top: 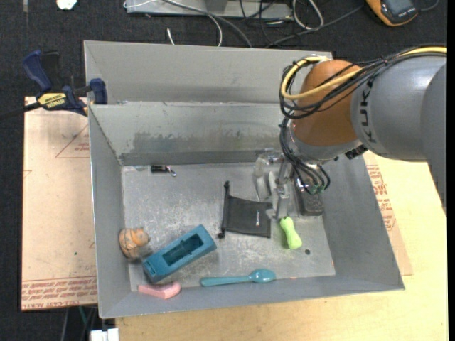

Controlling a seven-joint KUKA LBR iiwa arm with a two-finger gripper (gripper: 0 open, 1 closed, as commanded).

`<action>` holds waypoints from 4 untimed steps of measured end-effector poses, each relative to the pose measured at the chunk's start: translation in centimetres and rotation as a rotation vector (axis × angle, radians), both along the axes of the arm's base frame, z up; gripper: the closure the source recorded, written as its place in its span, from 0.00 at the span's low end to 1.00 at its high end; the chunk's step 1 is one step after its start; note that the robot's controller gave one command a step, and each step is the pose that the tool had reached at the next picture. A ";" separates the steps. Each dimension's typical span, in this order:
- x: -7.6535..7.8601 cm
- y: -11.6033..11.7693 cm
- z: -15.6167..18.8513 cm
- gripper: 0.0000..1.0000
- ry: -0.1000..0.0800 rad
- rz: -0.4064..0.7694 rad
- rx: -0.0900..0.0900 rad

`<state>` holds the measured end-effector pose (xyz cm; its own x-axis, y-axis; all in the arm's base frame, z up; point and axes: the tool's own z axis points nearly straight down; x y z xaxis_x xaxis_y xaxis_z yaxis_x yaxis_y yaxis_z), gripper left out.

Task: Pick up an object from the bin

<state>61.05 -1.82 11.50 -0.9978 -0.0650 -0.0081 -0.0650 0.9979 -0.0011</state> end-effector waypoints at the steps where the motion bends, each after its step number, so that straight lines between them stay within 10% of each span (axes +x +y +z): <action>1: 0.2 0.4 -3.1 0.00 -0.006 0.042 -0.001; 2: -1.2 1.7 -4.4 1.00 -0.011 0.493 -0.006; 4: -1.0 1.2 2.0 1.00 -0.007 0.476 -0.004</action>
Offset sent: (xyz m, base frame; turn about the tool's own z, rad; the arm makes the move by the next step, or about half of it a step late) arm -0.0137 0.0157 -0.0450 -0.4954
